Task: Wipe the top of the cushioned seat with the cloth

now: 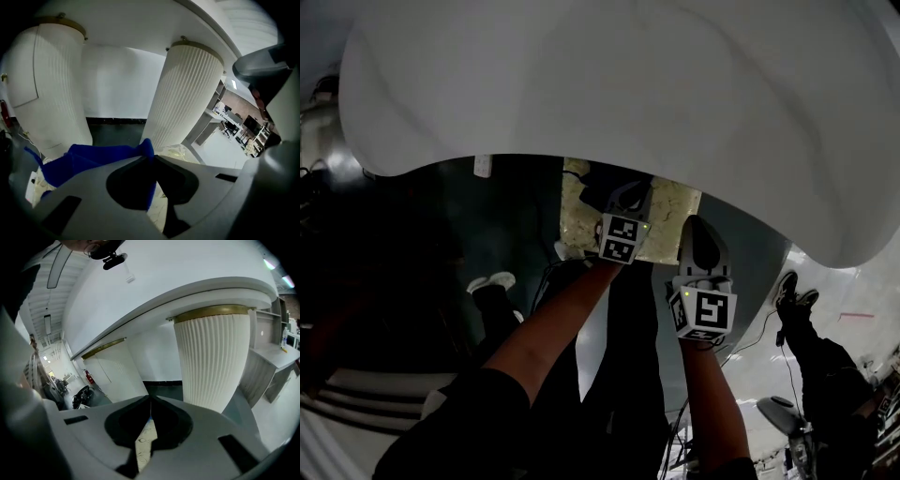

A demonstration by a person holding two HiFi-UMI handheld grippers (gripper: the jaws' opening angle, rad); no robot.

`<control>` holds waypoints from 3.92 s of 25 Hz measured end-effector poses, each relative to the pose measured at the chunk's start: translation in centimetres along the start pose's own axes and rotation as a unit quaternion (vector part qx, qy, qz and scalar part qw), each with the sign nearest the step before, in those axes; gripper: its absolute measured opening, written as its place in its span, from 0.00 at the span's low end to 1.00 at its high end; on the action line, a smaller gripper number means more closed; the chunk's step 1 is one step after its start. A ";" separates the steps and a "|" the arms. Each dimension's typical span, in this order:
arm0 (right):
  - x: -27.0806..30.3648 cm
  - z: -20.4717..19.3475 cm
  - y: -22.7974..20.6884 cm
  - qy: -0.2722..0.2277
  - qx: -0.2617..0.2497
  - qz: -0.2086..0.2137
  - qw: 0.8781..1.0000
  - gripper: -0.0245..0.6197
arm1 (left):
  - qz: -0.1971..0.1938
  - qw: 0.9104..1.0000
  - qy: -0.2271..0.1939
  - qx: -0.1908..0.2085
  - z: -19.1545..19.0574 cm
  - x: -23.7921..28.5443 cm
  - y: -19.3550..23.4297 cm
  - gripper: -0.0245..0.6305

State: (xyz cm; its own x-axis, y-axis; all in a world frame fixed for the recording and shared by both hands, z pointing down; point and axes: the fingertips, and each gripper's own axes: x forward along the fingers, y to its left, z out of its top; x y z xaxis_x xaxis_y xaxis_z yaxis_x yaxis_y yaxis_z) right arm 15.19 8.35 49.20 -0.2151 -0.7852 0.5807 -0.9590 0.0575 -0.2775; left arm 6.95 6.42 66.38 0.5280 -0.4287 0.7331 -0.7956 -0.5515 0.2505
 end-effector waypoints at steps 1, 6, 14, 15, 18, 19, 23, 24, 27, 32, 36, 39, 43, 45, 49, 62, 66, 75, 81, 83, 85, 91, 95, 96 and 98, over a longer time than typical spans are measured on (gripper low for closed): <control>-0.2 0.1 -0.5 -0.002 0.003 -0.004 1.000 0.10 | 0.001 1.000 0.000 -0.003 0.1 0.2 -0.2 0.11; -1.1 -0.1 -1.6 -0.010 0.014 -0.021 1.000 0.10 | -0.004 1.000 0.002 -0.003 -0.1 0.4 -1.2 0.11; -2.1 -0.8 -3.8 -0.007 0.036 -0.037 0.999 0.10 | -0.019 1.000 0.001 0.012 0.3 2.0 -4.0 0.11; -2.2 -0.9 -3.7 -0.007 0.036 -0.037 0.999 0.10 | -0.021 1.000 0.001 0.012 0.3 2.0 -4.2 0.11; -2.6 -1.4 -3.8 -0.006 0.040 -0.044 0.998 0.10 | -0.035 0.999 0.005 0.016 0.2 2.4 -4.9 0.11; -2.7 -1.5 -4.0 -0.006 0.043 -0.047 0.998 0.10 | -0.042 0.999 0.008 0.019 0.2 2.6 -5.3 0.11; -2.9 -1.7 -4.6 -0.004 0.051 -0.060 0.997 0.10 | -0.065 0.997 0.023 0.025 0.5 3.3 -7.1 0.11; -2.7 -1.9 -4.6 -0.002 0.053 -0.062 0.997 0.10 | -0.072 0.997 0.026 0.025 0.5 3.5 -7.5 0.11; -2.1 -1.9 -4.9 -0.004 0.058 -0.067 0.996 0.10 | -0.084 0.995 0.033 0.028 0.5 4.2 -8.5 0.11; -2.2 -0.9 -5.6 -0.017 0.075 -0.075 0.994 0.10 | -0.108 0.993 0.040 0.029 0.1 4.8 -10.1 0.11; -2.6 0.2 -5.1 -0.031 0.064 -0.072 0.995 0.10 | -0.146 0.988 0.052 0.019 0.4 4.8 -11.5 0.11; -3.3 0.5 -5.2 -0.036 0.065 -0.082 0.994 0.10 | -0.184 0.982 0.048 0.017 0.9 4.1 -12.5 0.11; -3.3 0.6 -4.5 -0.045 0.051 -0.083 0.994 0.10 | -0.244 0.969 0.020 -0.038 1.6 2.1 -12.4 0.11; -3.2 1.1 -3.9 -0.051 0.043 -0.082 0.994 0.10 | -0.242 0.969 0.002 -0.045 2.4 0.6 -11.0 0.11; -3.2 1.2 -1.7 -0.054 0.038 -0.079 0.995 0.10 | -0.225 0.973 -0.030 -0.047 3.7 -3.5 -7.8 0.11; -1.8 2.8 10.0 -0.068 -0.001 -0.016 0.998 0.10 | -0.130 0.982 -0.109 -0.088 3.4 -20.2 3.8 0.11; -1.3 2.2 12.2 -0.062 -0.001 -0.011 0.998 0.10 | -0.097 0.985 -0.110 -0.094 1.4 -23.5 6.9 0.11; -0.8 0.3 16.5 -0.045 -0.038 0.018 0.998 0.10 | -0.032 0.990 -0.096 -0.100 -4.3 -25.7 13.4 0.11; -0.2 -1.1 17.7 -0.038 -0.062 0.028 0.997 0.10 | -0.003 0.992 -0.074 -0.102 -7.4 -24.5 14.9 0.11; 0.3 -1.6 17.4 -0.034 -0.059 0.027 0.997 0.10 | -0.005 0.992 -0.071 -0.109 -7.8 -23.7 14.6 0.11; 0.6 -2.0 17.0 -0.028 -0.053 0.026 0.998 0.10 | -0.011 0.991 -0.068 -0.111 -8.2 -22.5 14.1 0.11; 1.1 -2.0 16.2 -0.020 -0.070 0.035 0.997 0.10 | -0.027 0.995 -0.057 -0.076 -8.1 -18.5 12.4 0.11; 1.0 -1.8 16.1 -0.012 -0.087 0.046 0.995 0.10 | -0.052 0.996 -0.051 -0.057 -8.3 -16.6 10.5 0.11; 1.0 -1.6 16.0 -0.011 -0.088 0.047 0.995 0.10 | -0.058 0.996 -0.046 -0.056 -8.7 -16.1 10.1 0.11; 1.0 -1.5 15.7 -0.011 -0.086 0.048 0.995 0.10 | -0.066 0.996 -0.030 -0.055 -9.8 -15.3 9.2 0.11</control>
State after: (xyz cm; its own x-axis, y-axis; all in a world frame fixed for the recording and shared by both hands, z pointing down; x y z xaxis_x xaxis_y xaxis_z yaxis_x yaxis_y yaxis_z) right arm -0.34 9.38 46.60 -0.3043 -0.7839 0.5412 -0.9523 0.2359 -0.1936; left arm -11.34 14.95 63.67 0.6447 -0.4016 0.6505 -0.7437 -0.5263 0.4122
